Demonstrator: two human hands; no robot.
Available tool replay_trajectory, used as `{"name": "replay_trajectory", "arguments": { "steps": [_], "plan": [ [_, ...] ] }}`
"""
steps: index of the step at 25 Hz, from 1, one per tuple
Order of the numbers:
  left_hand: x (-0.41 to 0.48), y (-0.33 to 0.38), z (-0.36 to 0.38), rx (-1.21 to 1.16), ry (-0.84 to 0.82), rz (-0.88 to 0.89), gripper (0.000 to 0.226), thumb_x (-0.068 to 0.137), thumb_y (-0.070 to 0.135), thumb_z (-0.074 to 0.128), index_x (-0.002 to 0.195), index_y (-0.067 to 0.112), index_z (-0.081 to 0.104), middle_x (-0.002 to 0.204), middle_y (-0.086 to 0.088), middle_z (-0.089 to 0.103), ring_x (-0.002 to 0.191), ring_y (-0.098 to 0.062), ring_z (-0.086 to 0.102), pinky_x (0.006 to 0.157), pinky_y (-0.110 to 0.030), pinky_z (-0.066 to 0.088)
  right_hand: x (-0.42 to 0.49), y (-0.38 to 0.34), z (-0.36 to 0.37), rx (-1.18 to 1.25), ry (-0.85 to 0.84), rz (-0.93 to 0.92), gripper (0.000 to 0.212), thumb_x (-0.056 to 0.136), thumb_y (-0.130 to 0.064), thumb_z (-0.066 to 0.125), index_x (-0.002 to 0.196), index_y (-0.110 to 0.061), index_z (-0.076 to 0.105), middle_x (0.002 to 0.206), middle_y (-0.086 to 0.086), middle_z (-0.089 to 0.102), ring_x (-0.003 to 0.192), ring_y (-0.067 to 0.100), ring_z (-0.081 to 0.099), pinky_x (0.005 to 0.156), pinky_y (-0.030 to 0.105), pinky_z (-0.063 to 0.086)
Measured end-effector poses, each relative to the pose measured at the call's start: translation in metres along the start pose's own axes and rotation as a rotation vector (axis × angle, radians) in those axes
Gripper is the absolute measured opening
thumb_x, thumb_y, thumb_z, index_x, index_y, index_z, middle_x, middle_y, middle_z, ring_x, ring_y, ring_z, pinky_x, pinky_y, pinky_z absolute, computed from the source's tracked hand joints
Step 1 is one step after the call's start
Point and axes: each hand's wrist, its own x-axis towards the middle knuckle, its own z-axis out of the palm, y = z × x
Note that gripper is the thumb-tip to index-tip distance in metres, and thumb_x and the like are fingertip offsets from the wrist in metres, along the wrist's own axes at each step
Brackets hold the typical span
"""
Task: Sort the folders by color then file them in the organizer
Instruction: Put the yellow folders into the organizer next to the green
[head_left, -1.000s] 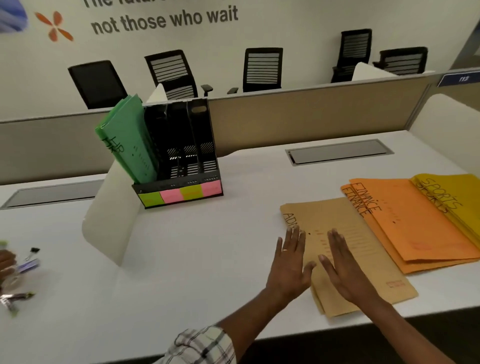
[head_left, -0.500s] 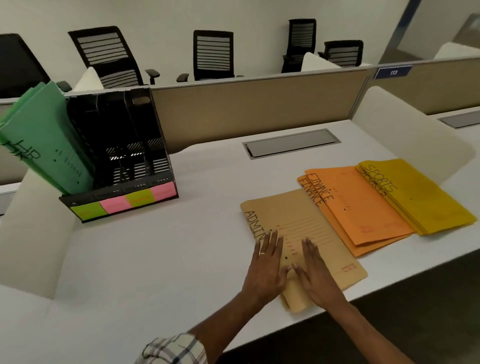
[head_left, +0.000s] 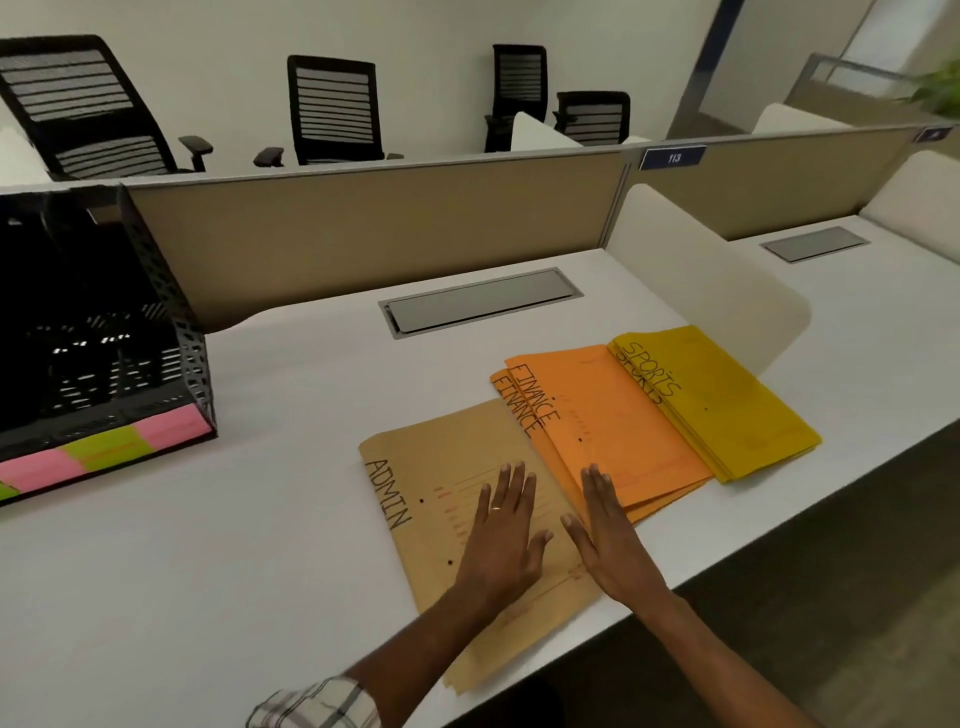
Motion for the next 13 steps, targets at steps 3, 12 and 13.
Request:
{"name": "replay_trajectory", "arguments": {
  "steps": [3,12,13],
  "plan": [
    [0.044,0.039,0.016,-0.026,0.016,0.005,0.076,0.105,0.049,0.035,0.163,0.017,-0.002,0.169,-0.001,-0.018,0.154,-0.020,-0.025,0.126,-0.044,-0.013,0.019,0.053,-0.029,-0.022,-0.001,0.008,0.079,0.100,-0.058,0.030,0.159,-0.024,-0.009,0.166,-0.008,-0.017,0.153,0.011,-0.019,0.126,0.039,0.005],
    [0.152,0.151,0.064,-0.048,-0.037,0.063,0.078,0.106,0.050,0.036,0.163,0.018,-0.005,0.168,-0.002,-0.022,0.153,-0.022,-0.027,0.126,-0.046,-0.013,0.061,0.193,-0.117,-0.102,0.043,0.104,0.081,0.098,-0.059,0.029,0.159,-0.021,-0.007,0.167,-0.001,-0.014,0.153,0.016,-0.017,0.126,0.042,0.001],
    [0.162,0.161,0.069,-0.048,-0.043,0.064,0.077,0.106,0.050,0.036,0.163,0.017,-0.004,0.168,-0.003,-0.022,0.153,-0.023,-0.027,0.126,-0.045,-0.013,0.064,0.204,-0.124,-0.105,0.043,0.114,0.080,0.099,-0.058,0.030,0.159,-0.020,-0.007,0.167,-0.001,-0.014,0.153,0.017,-0.017,0.126,0.043,0.002]
  ]
}}
